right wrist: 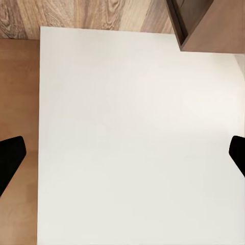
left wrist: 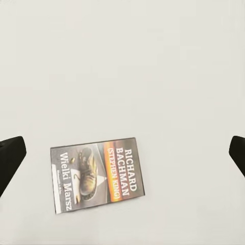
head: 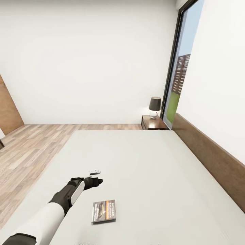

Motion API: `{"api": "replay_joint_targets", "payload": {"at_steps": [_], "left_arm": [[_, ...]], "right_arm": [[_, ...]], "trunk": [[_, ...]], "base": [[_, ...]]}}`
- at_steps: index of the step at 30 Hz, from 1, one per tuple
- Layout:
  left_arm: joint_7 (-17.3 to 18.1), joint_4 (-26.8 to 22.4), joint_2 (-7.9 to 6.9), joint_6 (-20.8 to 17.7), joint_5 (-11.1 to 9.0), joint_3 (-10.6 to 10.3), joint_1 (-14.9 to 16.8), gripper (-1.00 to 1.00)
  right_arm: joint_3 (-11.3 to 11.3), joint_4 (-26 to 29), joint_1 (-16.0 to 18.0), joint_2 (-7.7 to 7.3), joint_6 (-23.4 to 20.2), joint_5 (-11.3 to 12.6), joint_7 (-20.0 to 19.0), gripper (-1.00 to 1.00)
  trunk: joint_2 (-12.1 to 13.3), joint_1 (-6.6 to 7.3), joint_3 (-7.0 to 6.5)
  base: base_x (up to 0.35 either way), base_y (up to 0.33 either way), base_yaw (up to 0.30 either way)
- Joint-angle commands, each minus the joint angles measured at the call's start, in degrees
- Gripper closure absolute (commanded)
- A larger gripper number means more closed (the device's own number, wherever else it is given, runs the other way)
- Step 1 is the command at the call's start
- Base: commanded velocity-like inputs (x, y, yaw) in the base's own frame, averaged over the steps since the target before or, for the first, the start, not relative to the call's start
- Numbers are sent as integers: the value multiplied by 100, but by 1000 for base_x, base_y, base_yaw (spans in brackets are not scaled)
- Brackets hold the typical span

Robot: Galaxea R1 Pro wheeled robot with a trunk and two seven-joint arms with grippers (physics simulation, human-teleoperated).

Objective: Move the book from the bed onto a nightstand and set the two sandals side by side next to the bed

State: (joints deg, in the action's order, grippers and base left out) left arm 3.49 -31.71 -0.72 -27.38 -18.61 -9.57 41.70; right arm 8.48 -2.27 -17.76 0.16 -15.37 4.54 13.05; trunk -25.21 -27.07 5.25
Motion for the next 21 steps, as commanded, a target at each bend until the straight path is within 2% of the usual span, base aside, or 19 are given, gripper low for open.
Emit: {"api": "replay_joint_targets", "payload": {"at_steps": [1, 13, 21], "left_arm": [[2, -8, -7, -22, -11, -26, 2, -100], [1, -29, -8, 3, -11, -32, -3, -100], [7, -23, -30, 178, -11, -42, 0, -100]], "right_arm": [[48, 7, 0, 2, -24, 47, 16, -100], [49, 7, 0, 2, -27, 47, 6, -100], [52, 7, 0, 2, -27, 47, 5, -100]], "trunk": [[-11, -3, 20], [-11, -3, 128], [-11, -3, 202]], "base": [[0, 0, 14], [0, 0, 4], [0, 0, 0]]}}
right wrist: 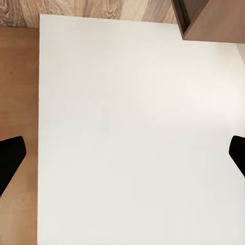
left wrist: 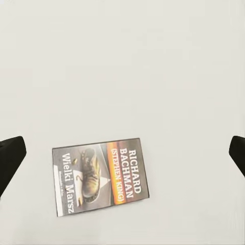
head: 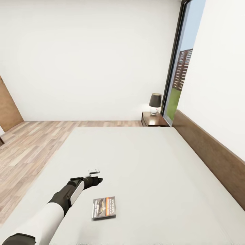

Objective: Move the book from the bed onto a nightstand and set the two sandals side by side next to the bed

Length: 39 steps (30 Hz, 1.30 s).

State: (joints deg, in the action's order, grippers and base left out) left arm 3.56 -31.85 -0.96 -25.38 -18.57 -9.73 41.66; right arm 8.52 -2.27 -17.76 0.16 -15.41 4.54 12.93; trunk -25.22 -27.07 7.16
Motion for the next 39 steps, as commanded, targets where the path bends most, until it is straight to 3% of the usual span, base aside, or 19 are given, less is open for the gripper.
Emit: {"api": "replay_joint_targets", "payload": {"at_steps": [1, 17, 39], "left_arm": [[-1, -6, -9, 7, -15, -27, 4, -100], [-3, 23, -32, 494, 1, -29, 15, -100], [-1, 40, -41, 548, 7, -29, 16, -100]], "right_arm": [[49, 8, 0, 2, -23, 47, 16, -100], [50, 2, 0, 9, -31, 47, 8, -100], [45, -1, 0, 48, -186, 64, 7, -100]], "trunk": [[-11, -3, 19], [-11, -3, 166], [-11, -3, 367]], "base": [[0, 0, 0], [0, 0, 0], [0, 0, 0]]}}
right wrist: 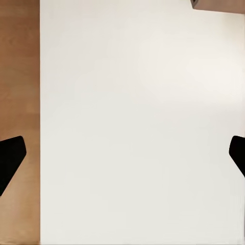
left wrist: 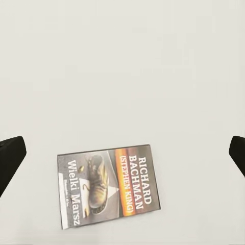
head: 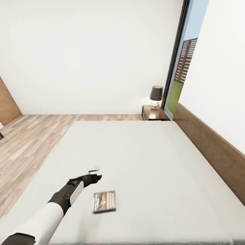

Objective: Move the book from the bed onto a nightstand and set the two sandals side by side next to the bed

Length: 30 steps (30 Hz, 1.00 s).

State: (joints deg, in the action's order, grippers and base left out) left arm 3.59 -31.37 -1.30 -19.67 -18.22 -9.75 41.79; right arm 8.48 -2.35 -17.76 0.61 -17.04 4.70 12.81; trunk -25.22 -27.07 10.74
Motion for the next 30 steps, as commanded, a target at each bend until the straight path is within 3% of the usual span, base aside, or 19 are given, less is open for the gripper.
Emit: {"api": "replay_joint_targets", "payload": {"at_steps": [1, 30], "left_arm": [[-4, -7, -8, -23, -28, -29, 2, -100], [-51, -31, -10, -4, -32, -19, 4, -100]], "right_arm": [[49, 7, 0, 4, -49, 48, 19, -100], [37, 7, 0, 8, -151, 48, 19, -100]], "trunk": [[-10, -3, 19], [-10, -3, 284]], "base": [[0, 0, 0], [0, 0, 1]]}}
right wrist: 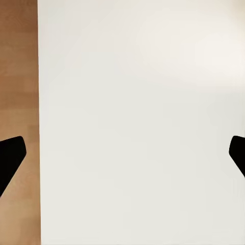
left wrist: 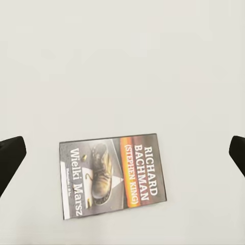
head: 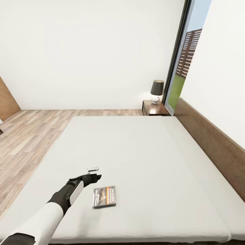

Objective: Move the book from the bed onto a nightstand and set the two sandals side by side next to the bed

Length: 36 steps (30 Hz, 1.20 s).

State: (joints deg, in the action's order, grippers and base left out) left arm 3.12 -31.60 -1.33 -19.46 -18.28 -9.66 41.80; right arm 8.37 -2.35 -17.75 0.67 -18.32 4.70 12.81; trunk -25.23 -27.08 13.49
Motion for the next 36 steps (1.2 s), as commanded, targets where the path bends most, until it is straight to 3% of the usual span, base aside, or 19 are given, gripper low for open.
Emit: {"api": "replay_joint_targets", "payload": {"at_steps": [1, 36], "left_arm": [[-4, -9, -7, -24, -26, -27, 3, -100], [-1, -31, -47, 35, -30, -27, 3, -100]], "right_arm": [[48, 7, 0, 3, -22, 49, 20, -100], [53, 7, 0, 82, -22, 43, 20, -100]], "trunk": [[-10, -3, 18], [-10, -3, 338]], "base": [[0, 0, 24], [0, 0, 67]]}}
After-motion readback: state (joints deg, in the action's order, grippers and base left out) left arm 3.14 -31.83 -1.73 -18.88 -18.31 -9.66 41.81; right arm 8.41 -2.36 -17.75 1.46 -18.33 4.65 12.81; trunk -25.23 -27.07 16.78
